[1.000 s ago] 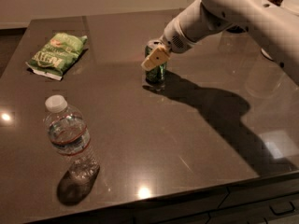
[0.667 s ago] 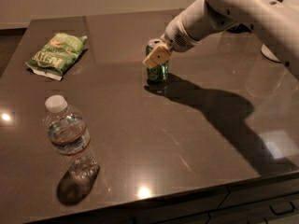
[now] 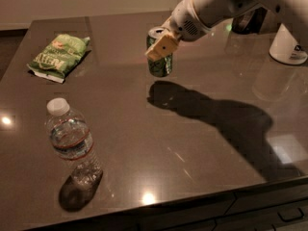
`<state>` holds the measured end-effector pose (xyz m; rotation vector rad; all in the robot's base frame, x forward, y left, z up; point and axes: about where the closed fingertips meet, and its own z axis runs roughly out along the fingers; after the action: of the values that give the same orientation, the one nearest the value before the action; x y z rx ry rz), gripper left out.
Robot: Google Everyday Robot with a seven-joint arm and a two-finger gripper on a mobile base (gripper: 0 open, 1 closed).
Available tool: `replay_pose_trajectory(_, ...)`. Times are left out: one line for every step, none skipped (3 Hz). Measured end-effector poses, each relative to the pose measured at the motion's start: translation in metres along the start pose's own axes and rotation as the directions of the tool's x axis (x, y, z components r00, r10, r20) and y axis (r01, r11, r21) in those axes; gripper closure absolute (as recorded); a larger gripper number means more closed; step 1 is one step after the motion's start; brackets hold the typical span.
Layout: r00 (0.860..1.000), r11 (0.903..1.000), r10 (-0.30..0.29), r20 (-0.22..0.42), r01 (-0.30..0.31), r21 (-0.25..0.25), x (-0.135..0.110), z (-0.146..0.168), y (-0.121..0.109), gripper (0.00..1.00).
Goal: Pick green can
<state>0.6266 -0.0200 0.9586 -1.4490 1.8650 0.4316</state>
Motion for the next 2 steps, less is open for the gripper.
replay_pose_trajectory(0.999, 0.9979, -0.052, 0.013, 0.053, -0.039, -0.0135, -0.0102, 0.01, 1.0)
replay_pose_trajectory(0.995, 0.9911, -0.094, 0.026, 0.096, -0.092, -0.0166, -0.017, 0.0181, 1.0)
